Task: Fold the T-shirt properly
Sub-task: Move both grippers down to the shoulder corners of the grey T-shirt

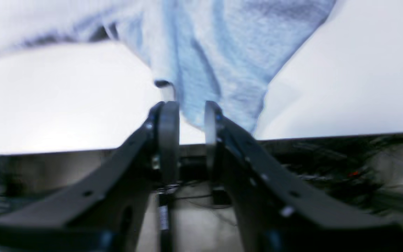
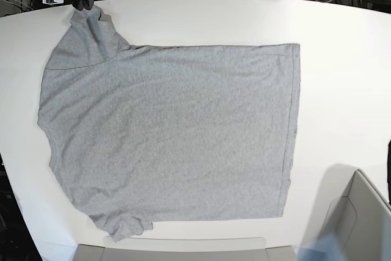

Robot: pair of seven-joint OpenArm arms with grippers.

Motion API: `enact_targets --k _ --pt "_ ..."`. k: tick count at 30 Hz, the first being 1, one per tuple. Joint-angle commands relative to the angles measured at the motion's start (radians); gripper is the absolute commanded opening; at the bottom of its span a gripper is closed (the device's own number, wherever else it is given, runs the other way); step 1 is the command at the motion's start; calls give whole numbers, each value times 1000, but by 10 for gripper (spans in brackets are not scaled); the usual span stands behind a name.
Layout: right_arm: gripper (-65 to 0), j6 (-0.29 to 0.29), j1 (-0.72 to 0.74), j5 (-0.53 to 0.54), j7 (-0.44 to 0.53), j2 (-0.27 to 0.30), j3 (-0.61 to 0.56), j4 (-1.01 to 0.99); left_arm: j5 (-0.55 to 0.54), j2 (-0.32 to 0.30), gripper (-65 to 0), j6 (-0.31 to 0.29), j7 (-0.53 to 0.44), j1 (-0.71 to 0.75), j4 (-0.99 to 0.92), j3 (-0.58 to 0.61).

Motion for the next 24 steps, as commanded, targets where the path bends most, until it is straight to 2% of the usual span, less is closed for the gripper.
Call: enact_targets --k 1,5,7,10,13,15,16,17,19,22,24 --pt "-496 3 -6 33 -13 8 26 21 1 -22 -650 7 -2 26 19 -3" --pt "-489 9 85 176 -175 2 105 22 1 -102 -650 7 -2 11 27 6" --pt "-488 76 120 257 -260 -30 176 28 1 -131 -650 7 0 2 27 8" --pt "-462 250 178 365 -414 -64 333 28 1 -148 -650 7 0 -12 27 8" --pt "-395 432 283 443 -673 -111 567 25 1 -148 -649 7 0 -40 27 8" --pt "-363 558 363 455 -821 -138 698 19 1 -148 -649 7 0 -46 27 8" --pt "-356 647 410 454 -899 -150 771 8 1 -148 -649 7 0 -48 27 8" --pt "-360 703 458 449 -960 -154 825 -10 1 -147 -649 7 0 -51 29 8" --pt "-376 703 525 383 -1029 -153 868 -50 1 -141 -649 7 0 -75 33 20" --pt "-404 703 583 230 -1005 -151 866 -104 1 -139 -649 7 0 -94 33 55" --pt "-410 703 611 190 -988 -154 845 -167 1 -139 -649 7 0 -97 33 80"
